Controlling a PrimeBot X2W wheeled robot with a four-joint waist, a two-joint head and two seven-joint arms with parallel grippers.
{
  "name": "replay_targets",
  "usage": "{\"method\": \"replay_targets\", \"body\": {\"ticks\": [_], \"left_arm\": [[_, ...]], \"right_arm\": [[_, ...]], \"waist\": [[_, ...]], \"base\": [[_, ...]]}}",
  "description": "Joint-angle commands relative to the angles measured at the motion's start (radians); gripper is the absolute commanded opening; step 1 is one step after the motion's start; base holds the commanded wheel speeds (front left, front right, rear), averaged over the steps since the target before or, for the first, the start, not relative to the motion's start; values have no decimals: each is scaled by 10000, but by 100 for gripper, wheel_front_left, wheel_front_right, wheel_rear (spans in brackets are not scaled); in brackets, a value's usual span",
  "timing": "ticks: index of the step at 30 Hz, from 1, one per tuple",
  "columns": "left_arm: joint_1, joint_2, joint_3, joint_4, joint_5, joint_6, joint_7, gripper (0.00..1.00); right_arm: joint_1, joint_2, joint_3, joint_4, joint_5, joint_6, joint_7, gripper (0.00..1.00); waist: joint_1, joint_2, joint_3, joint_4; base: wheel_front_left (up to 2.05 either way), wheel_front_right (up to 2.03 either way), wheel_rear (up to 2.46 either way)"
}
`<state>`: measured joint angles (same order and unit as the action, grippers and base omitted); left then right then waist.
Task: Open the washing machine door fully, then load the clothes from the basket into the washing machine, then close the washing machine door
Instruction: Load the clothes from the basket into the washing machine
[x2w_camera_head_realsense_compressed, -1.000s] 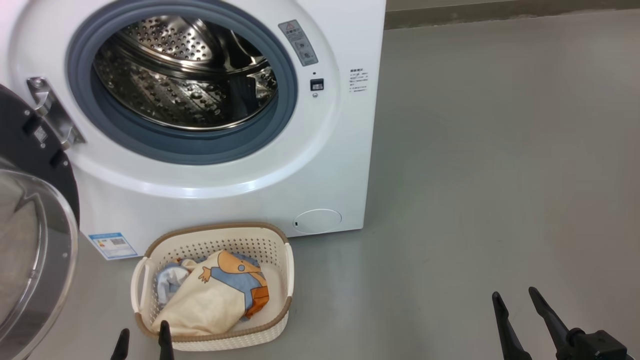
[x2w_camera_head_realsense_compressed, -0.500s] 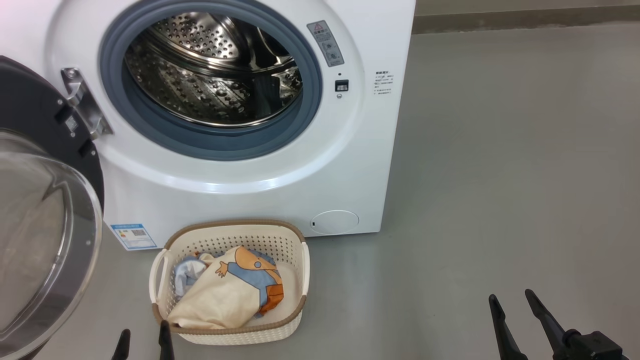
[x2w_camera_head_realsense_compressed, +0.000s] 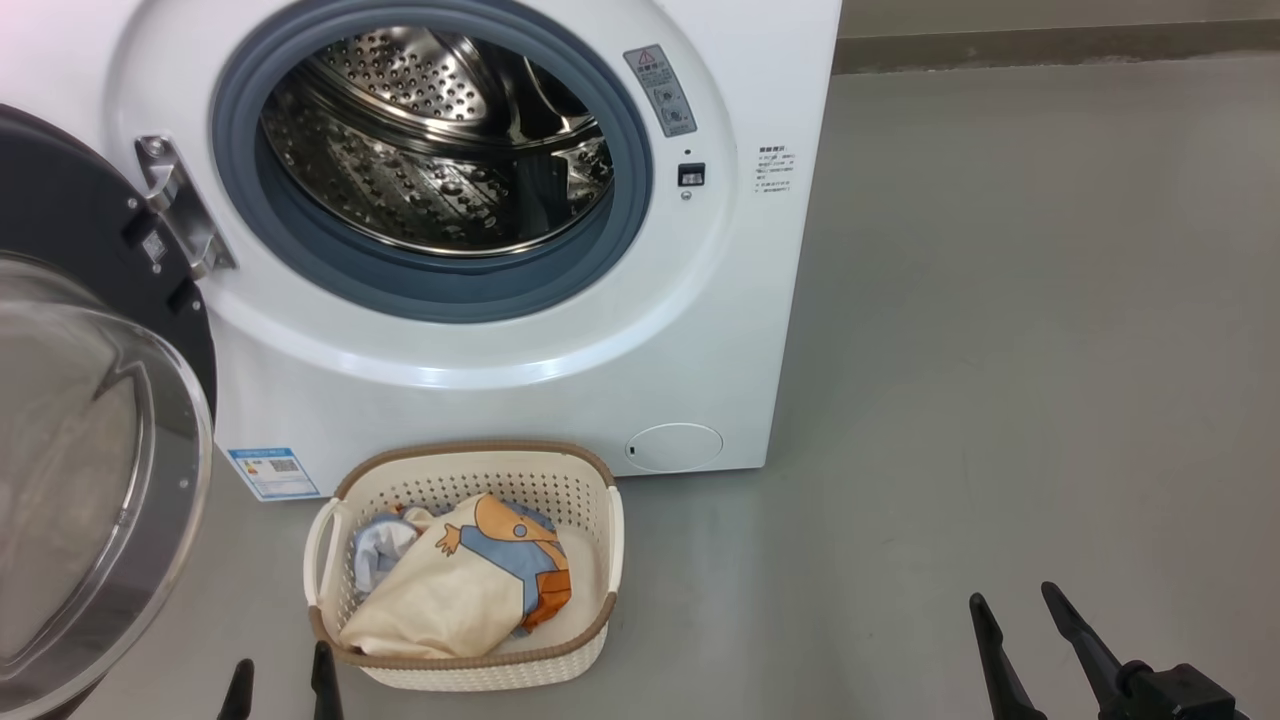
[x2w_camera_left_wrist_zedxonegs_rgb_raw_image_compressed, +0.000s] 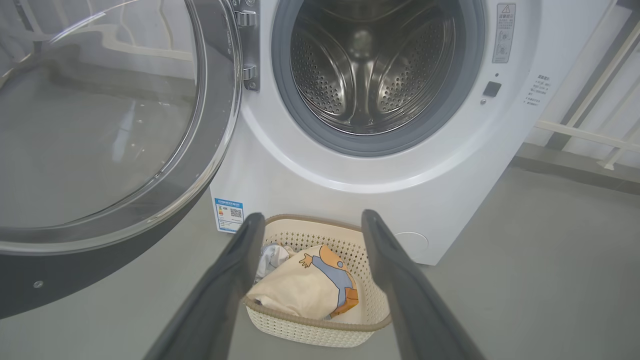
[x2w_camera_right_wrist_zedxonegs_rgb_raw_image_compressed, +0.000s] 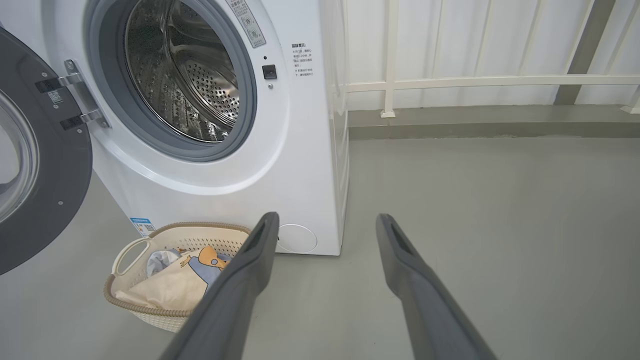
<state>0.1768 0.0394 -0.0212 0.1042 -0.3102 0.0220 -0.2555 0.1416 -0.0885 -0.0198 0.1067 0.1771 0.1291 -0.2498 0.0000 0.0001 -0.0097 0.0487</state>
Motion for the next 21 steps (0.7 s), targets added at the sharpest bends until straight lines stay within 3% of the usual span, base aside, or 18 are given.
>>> {"method": "replay_targets", "body": {"ticks": [1,9,21], "left_arm": [[-252,108,345,-202,157,30,-63,100],[-263,108,320,-60,249,-34,-63,100],[-328,108,375,-54,197,-13,-63,100]], "right_arm": [[-351,-162,247,-209,-77,16,-120,100],[-369,-138,262,-194,-62,16,-120,100],[-382,-126,228,-178,-56,16,-120,100]], "waist": [[0,-1,0,-19],[0,-1,35,-74],[0,-1,77,-75]], "base": [[0,0,0],[22,-22,0],[107,-110,3]]}}
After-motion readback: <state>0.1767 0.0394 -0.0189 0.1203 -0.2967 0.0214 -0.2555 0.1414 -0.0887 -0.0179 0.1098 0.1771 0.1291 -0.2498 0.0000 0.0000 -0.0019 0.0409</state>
